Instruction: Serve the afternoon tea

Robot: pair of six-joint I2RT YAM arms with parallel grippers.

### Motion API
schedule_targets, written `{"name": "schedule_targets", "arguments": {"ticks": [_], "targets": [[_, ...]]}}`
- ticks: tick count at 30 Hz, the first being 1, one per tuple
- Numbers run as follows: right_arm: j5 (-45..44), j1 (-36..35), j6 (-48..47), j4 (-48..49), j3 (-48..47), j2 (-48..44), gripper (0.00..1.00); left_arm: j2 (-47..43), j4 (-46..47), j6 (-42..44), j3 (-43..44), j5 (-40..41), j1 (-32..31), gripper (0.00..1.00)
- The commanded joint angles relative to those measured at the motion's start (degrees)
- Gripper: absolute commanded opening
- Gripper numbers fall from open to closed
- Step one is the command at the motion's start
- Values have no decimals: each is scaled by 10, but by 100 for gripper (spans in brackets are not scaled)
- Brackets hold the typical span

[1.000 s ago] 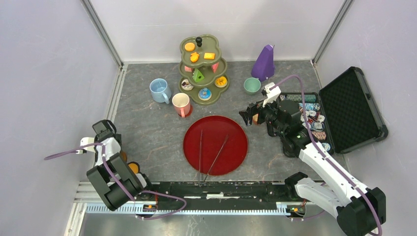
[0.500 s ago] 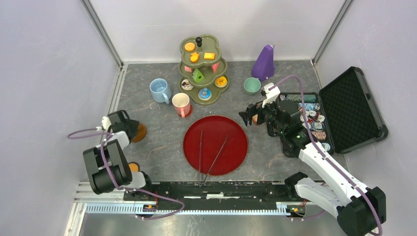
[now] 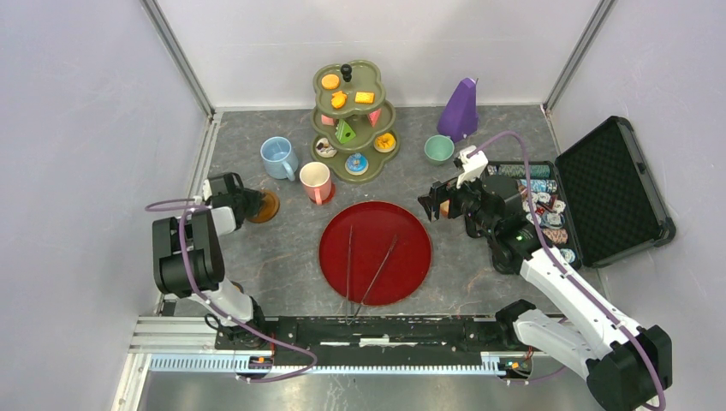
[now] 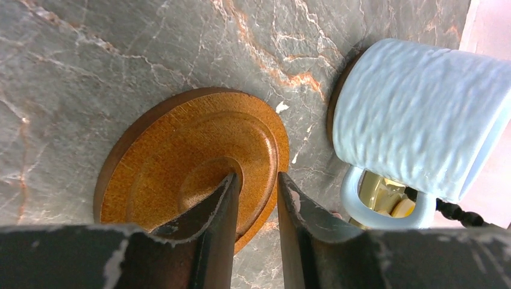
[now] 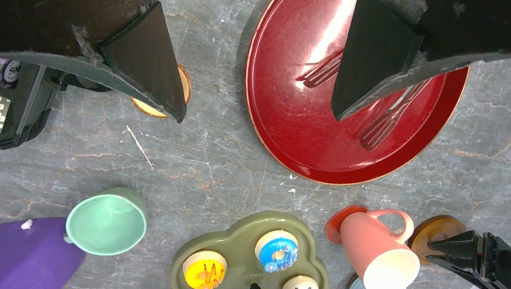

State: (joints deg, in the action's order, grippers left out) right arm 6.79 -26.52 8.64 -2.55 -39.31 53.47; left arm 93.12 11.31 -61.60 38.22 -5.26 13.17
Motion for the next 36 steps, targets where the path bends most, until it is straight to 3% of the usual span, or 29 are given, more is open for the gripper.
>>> {"name": "schedule_targets", "arguments": {"ticks": [1, 3, 8, 9, 10, 12, 20, 26, 29, 36], "targets": [[-11, 0, -8, 4, -24, -1, 98, 14, -23, -27, 7, -11, -16, 38], [-15, 0, -9, -4, -26, 5, 98, -1, -27, -29, -1, -9, -20, 40], [-27, 0, -13, -32, -39, 28, 98, -69, -107, -6, 12, 32, -19, 64], [-32, 0, -14, -37, -43, 35, 98, -84, -125, 5, 18, 39, -19, 70], [-38, 0, -14, -45, -47, 41, 98, -103, -143, 18, 26, 46, -19, 86], [-59, 0, -13, -60, -57, 57, 98, -139, -161, 45, 41, 50, -20, 100], [-195, 5, 39, -98, -122, 152, 98, -230, -188, 199, 87, 30, -47, 100], [-176, 84, 157, -105, -199, 275, 98, -264, -177, 296, 95, -12, -98, 100], [-175, 118, 200, -109, -239, 331, 98, -276, -178, 318, 105, -52, -111, 100], [-174, 125, 201, -101, -348, 454, 93, -265, -198, 301, 131, -168, -125, 99]]}}
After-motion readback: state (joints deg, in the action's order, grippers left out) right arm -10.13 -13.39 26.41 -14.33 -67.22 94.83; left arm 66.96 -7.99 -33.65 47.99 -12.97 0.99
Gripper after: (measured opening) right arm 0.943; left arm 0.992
